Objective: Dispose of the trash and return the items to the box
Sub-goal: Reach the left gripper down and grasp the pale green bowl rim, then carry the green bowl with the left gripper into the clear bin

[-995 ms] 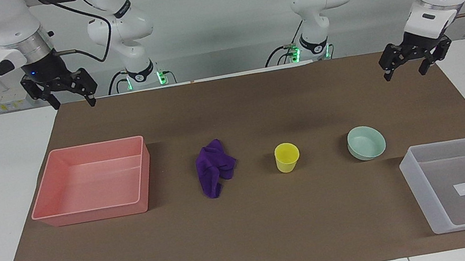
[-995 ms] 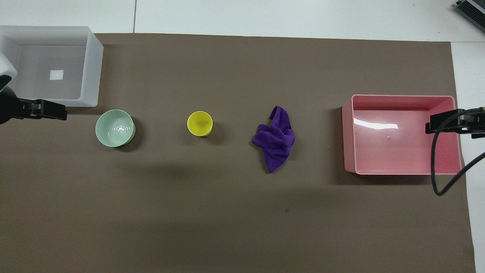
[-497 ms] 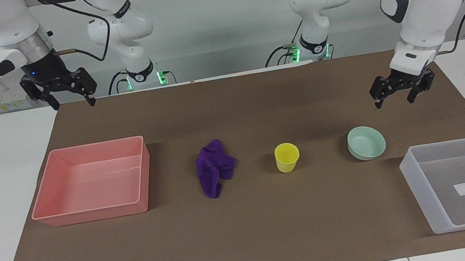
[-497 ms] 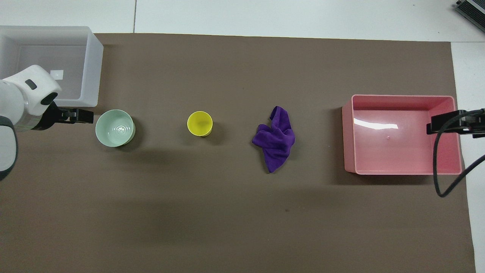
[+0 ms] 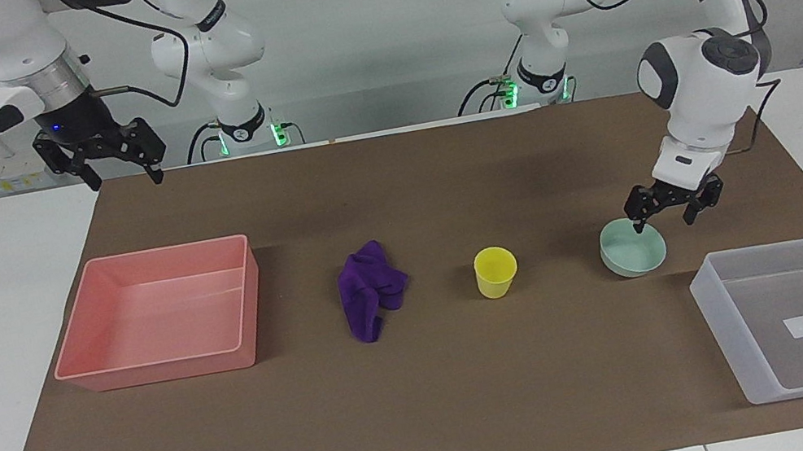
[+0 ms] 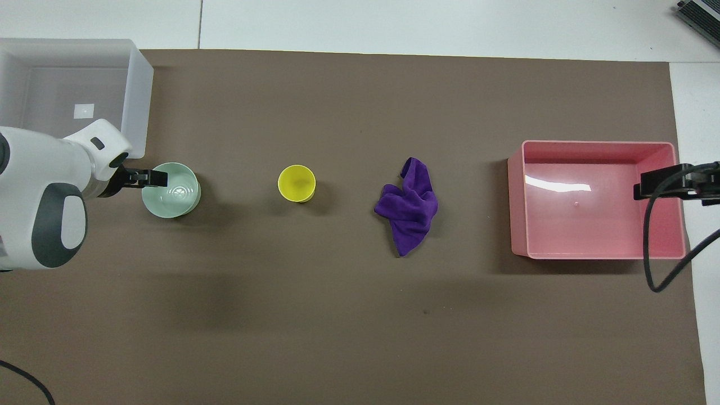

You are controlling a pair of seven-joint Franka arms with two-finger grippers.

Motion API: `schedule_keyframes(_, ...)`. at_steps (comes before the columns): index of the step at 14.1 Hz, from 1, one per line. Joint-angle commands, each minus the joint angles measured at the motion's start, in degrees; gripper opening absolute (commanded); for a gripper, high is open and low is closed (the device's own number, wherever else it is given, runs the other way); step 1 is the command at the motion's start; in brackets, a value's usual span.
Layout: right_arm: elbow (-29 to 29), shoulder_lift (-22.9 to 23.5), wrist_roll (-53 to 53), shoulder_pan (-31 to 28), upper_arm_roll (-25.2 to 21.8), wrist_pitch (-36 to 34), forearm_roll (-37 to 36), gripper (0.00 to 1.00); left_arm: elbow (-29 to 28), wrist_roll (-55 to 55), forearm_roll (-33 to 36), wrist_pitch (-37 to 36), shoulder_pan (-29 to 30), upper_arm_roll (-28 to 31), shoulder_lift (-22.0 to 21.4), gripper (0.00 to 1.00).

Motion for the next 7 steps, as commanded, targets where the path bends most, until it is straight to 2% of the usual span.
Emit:
schedule_keyframes(1, -1.4, -1.3, -1.2, -0.6, 0.3, -0.6, 0.2, 1.0, -0.8, -0.3, -0.6, 3.4, 1.4, -0.2, 2.4, 1.0)
schedule_keyframes(3, -1.4, -1.3, -1.2, -0.6, 0.3, -0.6, 0.2, 1.0, -1.4, -0.3, -0.6, 4.0, 1.4, -0.2, 3.2, 0.97)
schedule_keyframes(6, -1.5, -1.4, -1.2, -0.6, 0.3, -0.6, 0.2, 1.0, -2.3, -0.3, -0.6, 5.4, 1.5, -0.2, 4.1, 0.48)
schedule_keyframes(7, -1.5, -1.4, -1.2, -0.6, 0.3, -0.6, 0.2, 1.0, -2.8, -0.3, -0.7, 6.4, 1.5, -0.2, 4.2, 0.25)
